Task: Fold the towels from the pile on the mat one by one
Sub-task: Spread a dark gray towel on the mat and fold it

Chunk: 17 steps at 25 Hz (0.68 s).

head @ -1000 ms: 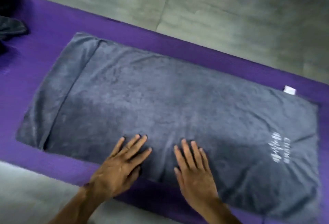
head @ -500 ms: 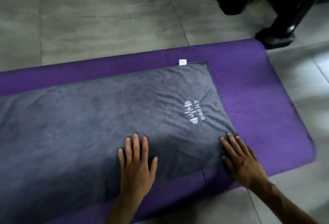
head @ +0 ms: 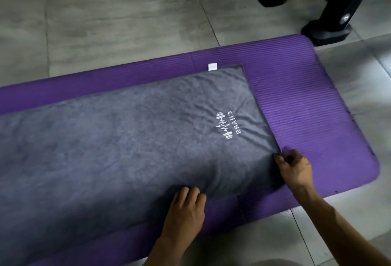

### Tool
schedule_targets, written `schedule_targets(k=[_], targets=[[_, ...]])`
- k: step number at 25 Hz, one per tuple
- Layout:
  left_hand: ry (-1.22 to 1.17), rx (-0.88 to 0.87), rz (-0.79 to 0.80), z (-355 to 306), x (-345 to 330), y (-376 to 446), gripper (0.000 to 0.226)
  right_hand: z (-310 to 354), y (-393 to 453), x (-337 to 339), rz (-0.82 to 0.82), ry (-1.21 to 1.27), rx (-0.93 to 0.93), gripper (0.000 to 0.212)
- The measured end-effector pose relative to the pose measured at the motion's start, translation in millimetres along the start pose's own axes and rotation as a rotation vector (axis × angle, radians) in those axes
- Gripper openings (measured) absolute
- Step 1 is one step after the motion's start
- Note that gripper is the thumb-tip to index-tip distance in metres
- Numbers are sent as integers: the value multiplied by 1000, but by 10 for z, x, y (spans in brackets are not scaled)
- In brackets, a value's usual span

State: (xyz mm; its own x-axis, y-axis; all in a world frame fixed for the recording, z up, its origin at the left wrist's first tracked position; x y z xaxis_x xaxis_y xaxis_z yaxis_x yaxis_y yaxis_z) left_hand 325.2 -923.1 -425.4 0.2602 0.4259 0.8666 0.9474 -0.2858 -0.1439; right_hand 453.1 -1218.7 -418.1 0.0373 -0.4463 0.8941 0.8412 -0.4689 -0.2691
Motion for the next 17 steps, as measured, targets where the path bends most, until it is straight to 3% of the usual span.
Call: schedule_targets(k=[6,8,10,13,15,17], targets=[[-80,-3,33,-167,70,118,7,-190,-36,97,-42,72,-12,19],[-158,-2,29,-218,54,91,4,-195,-95,107,-108,-86,50,18],[-243,55,-44,-194,100,86,4,-111,-171,97,-256,-313,229,21],[-61,237,-48,-101,54,74,51,459,-344,-200,-223,-348,623,40],[-8,113,-8,-140,-78,36,60,974,-364,-580,-60,-305,773,48],[-73,-243,3,-191,-288,-66,42,1476,-205,-873,59,-339,834,57]])
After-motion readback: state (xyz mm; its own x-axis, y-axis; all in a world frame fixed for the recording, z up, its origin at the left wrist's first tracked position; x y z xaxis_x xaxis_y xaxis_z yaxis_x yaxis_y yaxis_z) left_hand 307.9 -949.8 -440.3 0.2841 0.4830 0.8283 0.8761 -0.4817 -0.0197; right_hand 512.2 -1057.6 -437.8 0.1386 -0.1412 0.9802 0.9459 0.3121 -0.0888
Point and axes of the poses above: each hand's wrist, its own y-axis towards the middle knuckle, its own x-axis out of the back of the hand, z = x × y, the point moved 3 cm from there along y, towards the middle knuckle, and after that the axes turned 10 degrees about -y, right-handed, at the moved point
